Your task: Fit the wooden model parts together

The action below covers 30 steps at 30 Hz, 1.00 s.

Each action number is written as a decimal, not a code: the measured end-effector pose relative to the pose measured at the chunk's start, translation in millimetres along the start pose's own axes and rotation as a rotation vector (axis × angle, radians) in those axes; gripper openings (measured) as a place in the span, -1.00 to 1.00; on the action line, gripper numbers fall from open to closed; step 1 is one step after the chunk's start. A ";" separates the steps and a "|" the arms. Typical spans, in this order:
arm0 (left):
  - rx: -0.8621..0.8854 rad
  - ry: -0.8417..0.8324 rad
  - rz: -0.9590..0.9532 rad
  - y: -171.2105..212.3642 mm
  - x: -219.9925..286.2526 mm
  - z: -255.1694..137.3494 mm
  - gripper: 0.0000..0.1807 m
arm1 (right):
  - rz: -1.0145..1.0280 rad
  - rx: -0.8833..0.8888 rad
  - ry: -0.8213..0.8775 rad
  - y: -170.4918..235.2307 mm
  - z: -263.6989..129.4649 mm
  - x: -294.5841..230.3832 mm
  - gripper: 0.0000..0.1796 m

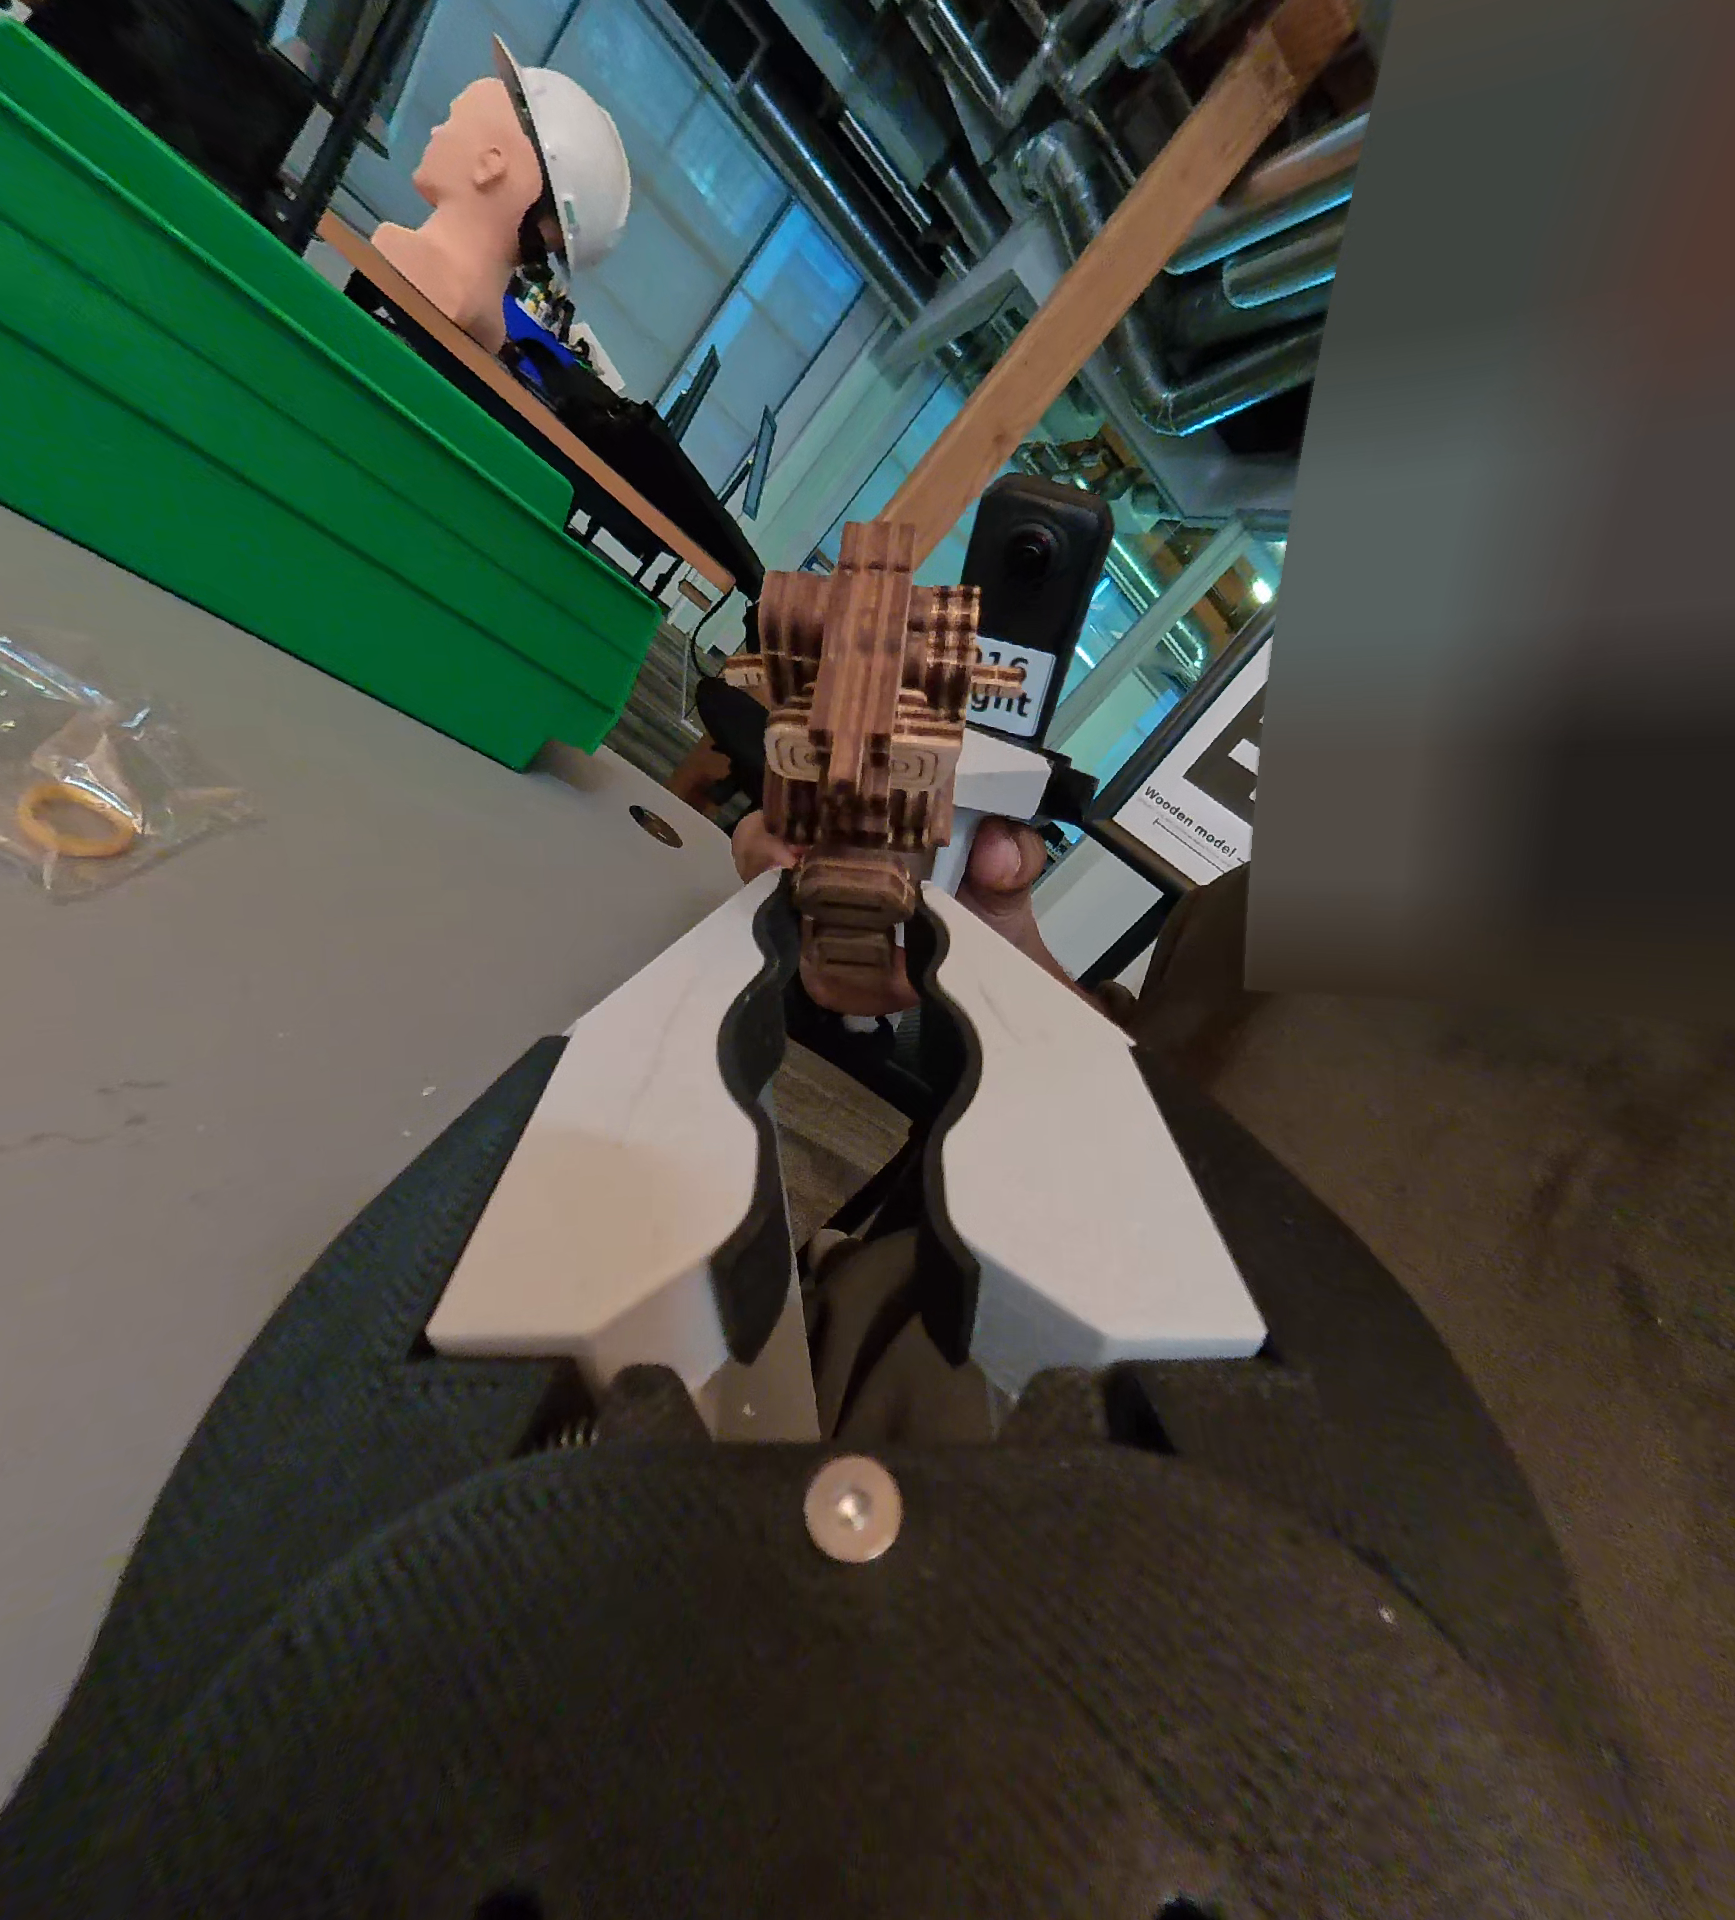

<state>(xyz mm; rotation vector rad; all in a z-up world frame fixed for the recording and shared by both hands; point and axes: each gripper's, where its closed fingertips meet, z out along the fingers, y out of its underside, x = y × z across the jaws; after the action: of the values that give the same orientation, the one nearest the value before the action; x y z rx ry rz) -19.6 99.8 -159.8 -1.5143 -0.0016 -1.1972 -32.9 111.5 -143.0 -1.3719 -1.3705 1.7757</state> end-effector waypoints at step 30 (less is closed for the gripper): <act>-0.024 0.047 0.425 -12.0 29.5 -11.7 -0.81 | -0.228 0.019 -0.083 -3.7 -5.2 -25.0 -0.85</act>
<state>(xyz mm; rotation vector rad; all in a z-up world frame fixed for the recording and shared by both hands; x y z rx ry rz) -20.1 78.3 -133.5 -1.4169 0.3507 -0.8909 -19.8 94.0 -129.4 -1.0942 -1.4855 1.7048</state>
